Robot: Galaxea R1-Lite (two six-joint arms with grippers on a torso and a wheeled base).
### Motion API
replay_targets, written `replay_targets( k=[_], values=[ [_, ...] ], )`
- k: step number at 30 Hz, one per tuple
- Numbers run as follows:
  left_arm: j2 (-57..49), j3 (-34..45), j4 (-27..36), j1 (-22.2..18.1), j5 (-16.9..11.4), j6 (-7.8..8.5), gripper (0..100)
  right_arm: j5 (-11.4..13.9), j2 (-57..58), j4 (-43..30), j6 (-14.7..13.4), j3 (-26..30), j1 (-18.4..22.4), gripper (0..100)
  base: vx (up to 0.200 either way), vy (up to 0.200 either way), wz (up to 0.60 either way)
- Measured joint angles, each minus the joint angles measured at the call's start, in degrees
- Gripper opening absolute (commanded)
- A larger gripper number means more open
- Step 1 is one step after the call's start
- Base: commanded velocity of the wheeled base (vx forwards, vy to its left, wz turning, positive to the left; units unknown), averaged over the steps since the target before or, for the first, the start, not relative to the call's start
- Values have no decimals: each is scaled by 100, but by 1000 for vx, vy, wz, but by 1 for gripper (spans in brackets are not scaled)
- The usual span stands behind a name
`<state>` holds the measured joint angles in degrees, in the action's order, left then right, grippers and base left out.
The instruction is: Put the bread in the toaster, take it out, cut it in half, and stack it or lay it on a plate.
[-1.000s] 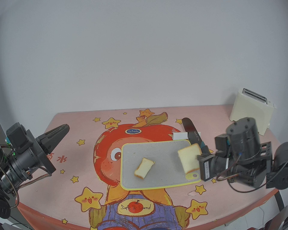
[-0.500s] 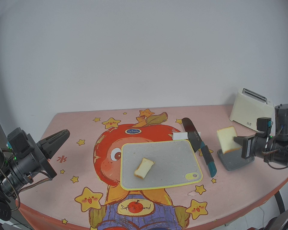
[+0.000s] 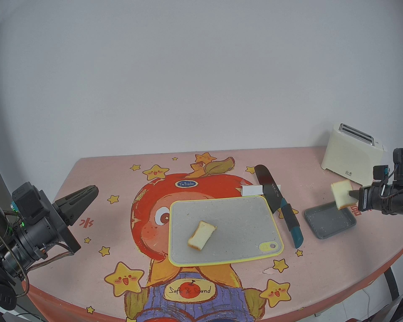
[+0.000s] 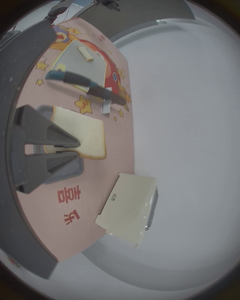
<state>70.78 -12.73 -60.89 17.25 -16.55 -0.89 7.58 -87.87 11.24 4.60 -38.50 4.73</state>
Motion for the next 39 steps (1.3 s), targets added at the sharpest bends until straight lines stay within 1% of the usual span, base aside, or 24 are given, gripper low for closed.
replay_targets(
  k=[4, 7, 9, 12, 25, 26, 39],
  values=[
    [5, 16, 2, 2, -2, 2, 0, 22, -308, -2, 152, 11, 83, 0, 0, 0, 0],
    [5, 22, 0, 6, -5, 2, 0, 65, -480, 0, 156, 20, 108, 0, 0, 0, 0],
    [5, 24, 0, 6, -5, 2, 0, 172, -579, 0, 161, 24, 127, 0, 0, 0, 0],
    [6, 28, 0, 13, -24, 2, 0, 238, -695, -7, 163, 33, 128, 0, 0, 0, 0],
    [15, 46, 2, 17, -24, 2, 0, 240, -846, -9, 169, 105, 30, 0, 0, 0, 0],
    [15, 46, 0, 16, -24, 2, 0, 238, -848, -9, 165, 105, 28, 100, 0, 0, 0],
    [11, 55, 0, 17, -38, 2, 0, 238, -808, 0, 150, 96, 26, 100, 0, 0, 0]
  ],
)
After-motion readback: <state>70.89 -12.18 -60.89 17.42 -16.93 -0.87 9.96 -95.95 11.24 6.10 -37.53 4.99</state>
